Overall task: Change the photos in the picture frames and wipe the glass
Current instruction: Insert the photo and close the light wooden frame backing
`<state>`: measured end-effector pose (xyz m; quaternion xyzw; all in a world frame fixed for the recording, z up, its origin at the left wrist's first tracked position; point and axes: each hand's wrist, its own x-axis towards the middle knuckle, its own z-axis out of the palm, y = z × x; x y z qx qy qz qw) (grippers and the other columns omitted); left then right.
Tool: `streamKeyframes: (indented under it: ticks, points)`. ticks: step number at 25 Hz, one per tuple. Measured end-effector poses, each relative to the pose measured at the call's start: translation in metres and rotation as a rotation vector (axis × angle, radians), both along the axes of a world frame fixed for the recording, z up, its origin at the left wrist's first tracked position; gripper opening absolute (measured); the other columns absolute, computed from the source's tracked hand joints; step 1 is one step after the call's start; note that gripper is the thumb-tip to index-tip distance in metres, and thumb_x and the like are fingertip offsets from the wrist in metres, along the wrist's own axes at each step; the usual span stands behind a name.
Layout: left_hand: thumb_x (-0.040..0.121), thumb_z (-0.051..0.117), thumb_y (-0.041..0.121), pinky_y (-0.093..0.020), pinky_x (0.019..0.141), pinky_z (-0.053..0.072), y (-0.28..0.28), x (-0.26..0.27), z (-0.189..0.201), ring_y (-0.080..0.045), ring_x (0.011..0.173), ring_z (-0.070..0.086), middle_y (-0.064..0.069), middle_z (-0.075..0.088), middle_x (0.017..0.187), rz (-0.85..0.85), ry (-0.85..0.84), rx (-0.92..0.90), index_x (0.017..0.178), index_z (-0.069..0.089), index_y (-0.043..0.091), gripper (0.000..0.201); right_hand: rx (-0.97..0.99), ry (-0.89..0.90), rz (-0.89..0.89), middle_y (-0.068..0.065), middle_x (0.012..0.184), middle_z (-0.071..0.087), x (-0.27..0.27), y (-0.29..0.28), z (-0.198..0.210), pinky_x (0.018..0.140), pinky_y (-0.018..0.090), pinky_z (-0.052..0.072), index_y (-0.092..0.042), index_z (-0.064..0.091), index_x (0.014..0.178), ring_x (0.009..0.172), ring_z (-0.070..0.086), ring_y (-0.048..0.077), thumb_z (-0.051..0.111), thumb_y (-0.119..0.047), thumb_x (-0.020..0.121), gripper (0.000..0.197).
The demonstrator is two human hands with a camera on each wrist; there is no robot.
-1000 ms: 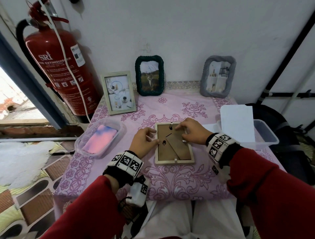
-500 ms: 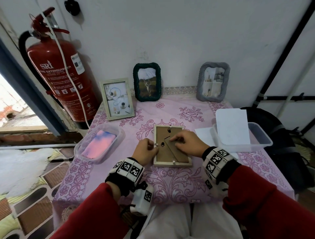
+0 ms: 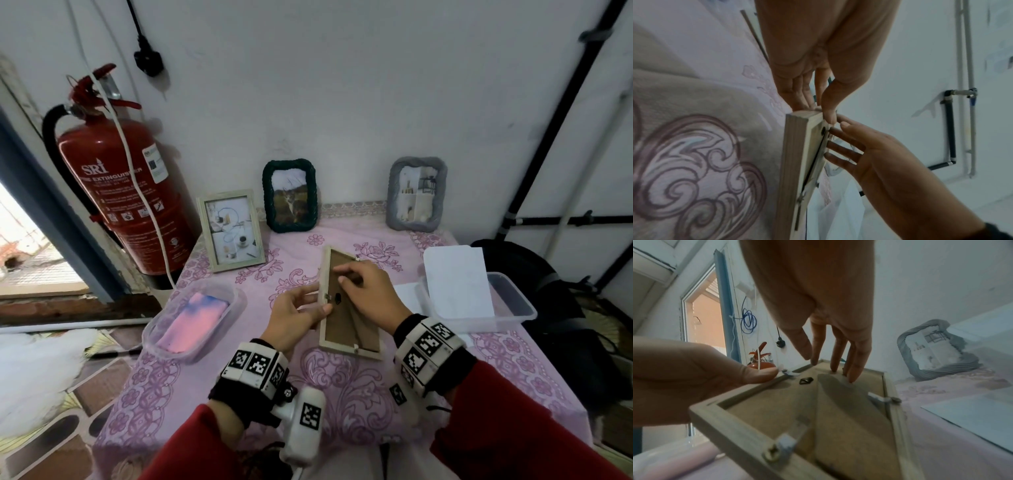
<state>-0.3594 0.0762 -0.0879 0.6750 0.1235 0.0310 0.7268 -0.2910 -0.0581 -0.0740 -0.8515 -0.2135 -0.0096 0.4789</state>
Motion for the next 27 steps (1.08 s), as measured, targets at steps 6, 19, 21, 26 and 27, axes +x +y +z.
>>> streamKeyframes:
  ticks: [6, 19, 21, 26, 27]
  points:
    - [0.073, 0.072, -0.007, -0.024, 0.066, 0.058, -0.009, 0.004, 0.02, -0.006, 0.068, 0.068, 0.002, 0.066, 0.099, 0.002, -0.204, 0.075, 0.114, 0.059, 0.016, 0.049, 0.248, -0.004, -0.143, 0.006, 0.103, 0.066, -0.003, 0.001, 0.038, 0.086, 0.029, 0.052, -0.01, 0.062, 0.102, 0.095, 0.062, 0.017, 0.07, -0.024, 0.081, 0.027]
    - [0.083, 0.063, 0.038, -0.023, 0.094, 0.047, -0.02, 0.01, 0.013, 0.01, 0.113, 0.048, 0.012, 0.052, 0.124, -0.013, -0.391, 0.29, 0.121, 0.056, 0.036, 0.039, 0.595, 0.101, -0.122, 0.0, 0.093, 0.06, 0.001, -0.016, 0.06, 0.069, 0.032, 0.057, -0.02, 0.047, 0.087, 0.086, 0.065, 0.023, 0.065, -0.008, 0.083, 0.022]
    - [0.087, 0.053, 0.043, -0.022, 0.099, 0.043, -0.011, 0.016, 0.008, 0.012, 0.117, 0.043, 0.013, 0.046, 0.128, 0.038, -0.365, 0.28, 0.127, 0.051, 0.035, 0.041, 0.632, 0.111, -0.127, 0.004, 0.098, 0.061, 0.003, -0.019, 0.059, 0.065, 0.027, 0.056, -0.016, 0.048, 0.093, 0.082, 0.064, 0.02, 0.062, -0.007, 0.085, 0.018]
    - [0.091, 0.056, 0.023, -0.012, 0.074, 0.051, 0.012, 0.024, 0.0, -0.013, 0.114, 0.054, 0.0, 0.053, 0.125, 0.064, -0.302, 0.183, 0.137, 0.037, 0.035, 0.051, 0.662, 0.174, -0.096, 0.018, 0.101, 0.064, 0.005, -0.02, 0.048, 0.07, 0.032, 0.055, -0.002, 0.047, 0.11, 0.082, 0.062, 0.02, 0.055, -0.004, 0.088, 0.024]
    - [0.091, 0.056, 0.02, -0.02, 0.074, 0.055, 0.015, 0.023, -0.001, -0.018, 0.108, 0.059, -0.006, 0.056, 0.119, 0.06, -0.297, 0.141, 0.136, 0.037, 0.035, 0.051, 0.663, 0.183, -0.091, 0.019, 0.097, 0.064, 0.004, -0.019, 0.044, 0.07, 0.034, 0.053, -0.003, 0.047, 0.11, 0.081, 0.061, 0.021, 0.054, -0.005, 0.088, 0.023]
